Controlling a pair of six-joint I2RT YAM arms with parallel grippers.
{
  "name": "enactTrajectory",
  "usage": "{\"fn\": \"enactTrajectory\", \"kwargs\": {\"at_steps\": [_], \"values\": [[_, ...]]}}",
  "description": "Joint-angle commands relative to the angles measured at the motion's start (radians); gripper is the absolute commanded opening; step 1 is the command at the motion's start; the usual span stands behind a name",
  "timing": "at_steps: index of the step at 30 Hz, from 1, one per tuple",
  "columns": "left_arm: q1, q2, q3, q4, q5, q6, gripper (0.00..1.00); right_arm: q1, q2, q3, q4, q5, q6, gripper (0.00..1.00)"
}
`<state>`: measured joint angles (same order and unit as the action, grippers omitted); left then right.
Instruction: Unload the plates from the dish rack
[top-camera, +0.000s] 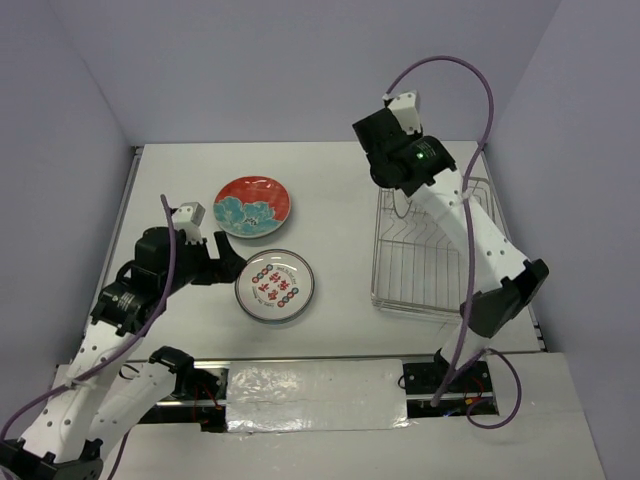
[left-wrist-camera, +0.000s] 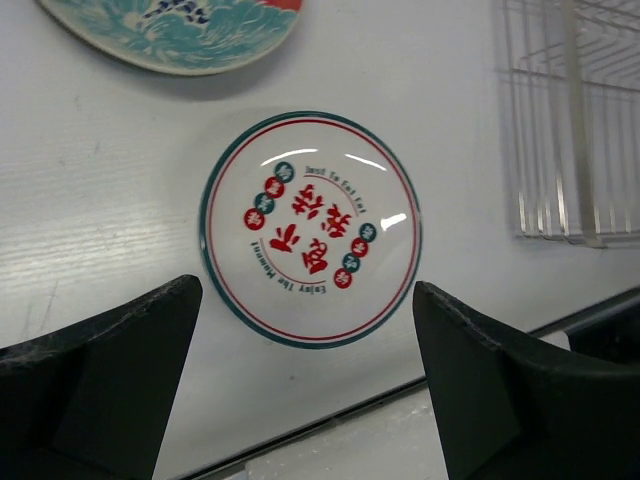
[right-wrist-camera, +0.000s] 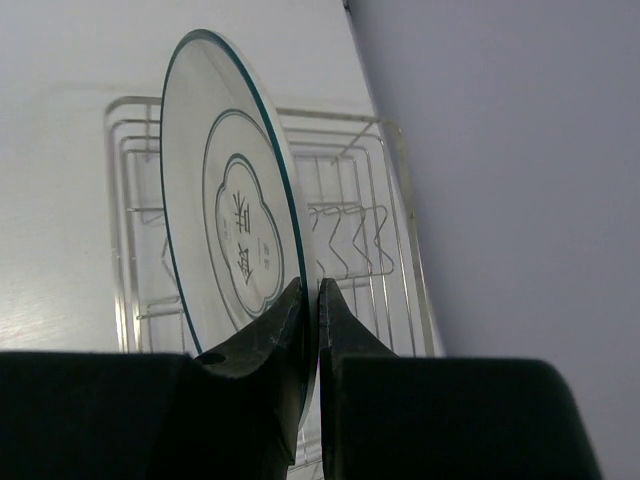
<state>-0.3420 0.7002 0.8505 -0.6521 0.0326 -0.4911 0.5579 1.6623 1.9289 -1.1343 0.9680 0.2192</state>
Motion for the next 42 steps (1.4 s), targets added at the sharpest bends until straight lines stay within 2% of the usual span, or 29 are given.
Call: {"fn": "enactTrajectory", "kwargs": {"at_steps": [1,2,4,5,6,7,8,9,10,11,14,16,19,20,22,23,25,26,28,29,31,32,33,34,40,42], "values": [[0.000,-0.045,0.013,0.098,0.177,0.037,0.99,0.120,-0.094,0.082,-0.100,0.072,-0.033,0.00],[0.001,-0.059,-0.002,0.133,0.226,0.023,1.00,0.147,-0.113,0.070,-0.072,0.019,-0.049,0.00],[0.000,-0.097,-0.040,0.250,0.321,-0.032,0.99,0.207,-0.210,-0.065,0.023,-0.270,-0.139,0.00],[0.000,-0.113,-0.051,0.279,0.378,-0.055,1.00,0.220,-0.254,-0.196,0.154,-0.387,-0.161,0.00],[0.000,-0.116,-0.063,0.304,0.391,-0.090,0.99,0.226,-0.300,-0.265,0.230,-0.607,-0.175,0.00],[0.000,-0.117,-0.068,0.327,0.397,-0.099,1.00,0.226,-0.399,-0.334,0.361,-0.700,-0.166,0.00],[0.000,-0.117,-0.070,0.327,0.392,-0.104,1.00,0.224,-0.450,-0.467,0.430,-0.786,-0.156,0.00],[0.000,-0.111,-0.070,0.322,0.385,-0.103,1.00,0.224,-0.501,-0.531,0.505,-0.866,-0.138,0.00],[0.000,-0.105,-0.070,0.301,0.379,-0.098,0.99,0.226,-0.600,-0.600,0.653,-1.002,-0.124,0.00],[0.000,-0.090,-0.068,0.287,0.374,-0.093,0.97,0.224,-0.645,-0.717,0.723,-1.059,-0.106,0.00],[0.000,-0.076,-0.085,0.292,0.417,-0.099,0.92,0.224,-0.755,-0.891,0.986,-1.231,0.001,0.00],[-0.002,-0.079,-0.116,0.322,0.449,-0.124,0.90,0.223,-0.757,-0.924,1.085,-1.310,0.037,0.00],[-0.002,-0.082,-0.145,0.382,0.486,-0.153,0.76,0.224,-0.690,-0.915,1.123,-1.360,0.097,0.00],[-0.002,-0.076,-0.146,0.388,0.489,-0.155,0.61,0.226,-0.656,-0.913,1.131,-1.394,0.124,0.00],[0.000,-0.067,-0.143,0.375,0.475,-0.144,0.43,0.226,-0.632,-0.921,1.156,-1.407,0.152,0.00],[-0.002,-0.058,-0.142,0.359,0.471,-0.130,0.26,0.226,-0.624,-0.935,1.191,-1.416,0.167,0.00],[0.000,-0.051,-0.136,0.345,0.467,-0.121,0.13,0.226,-0.608,-0.950,1.217,-1.411,0.183,0.02],[-0.002,-0.050,-0.134,0.342,0.466,-0.118,0.03,0.227,-0.602,-0.952,1.208,-1.401,0.186,0.23],[0.000,-0.053,-0.133,0.325,0.443,-0.119,0.00,0.226,-0.589,-0.943,1.132,-1.321,0.186,0.62],[0.001,-0.060,-0.131,0.313,0.382,-0.130,0.00,0.227,-0.587,-0.927,1.084,-1.213,0.192,0.81],[0.000,-0.061,-0.126,0.252,0.289,-0.144,0.00,0.224,-0.605,-0.923,0.953,-1.070,0.213,0.87],[0.000,-0.054,-0.123,0.224,0.185,-0.162,0.00,0.224,-0.621,-0.926,0.912,-0.998,0.244,0.89],[0.000,-0.048,-0.122,0.198,0.143,-0.171,0.00,0.226,-0.637,-0.933,0.875,-0.870,0.262,0.89],[0.000,-0.029,-0.123,0.168,0.113,-0.179,0.00,0.224,-0.683,-0.955,0.828,-0.829,0.275,0.90],[0.001,0.033,-0.182,0.201,0.098,-0.222,0.00,0.226,-0.890,-1.053,0.746,-0.766,0.279,0.92],[0.003,0.042,-0.203,0.219,0.101,-0.237,0.05,0.226,-0.963,-1.061,0.691,-0.752,0.275,0.92]]}}
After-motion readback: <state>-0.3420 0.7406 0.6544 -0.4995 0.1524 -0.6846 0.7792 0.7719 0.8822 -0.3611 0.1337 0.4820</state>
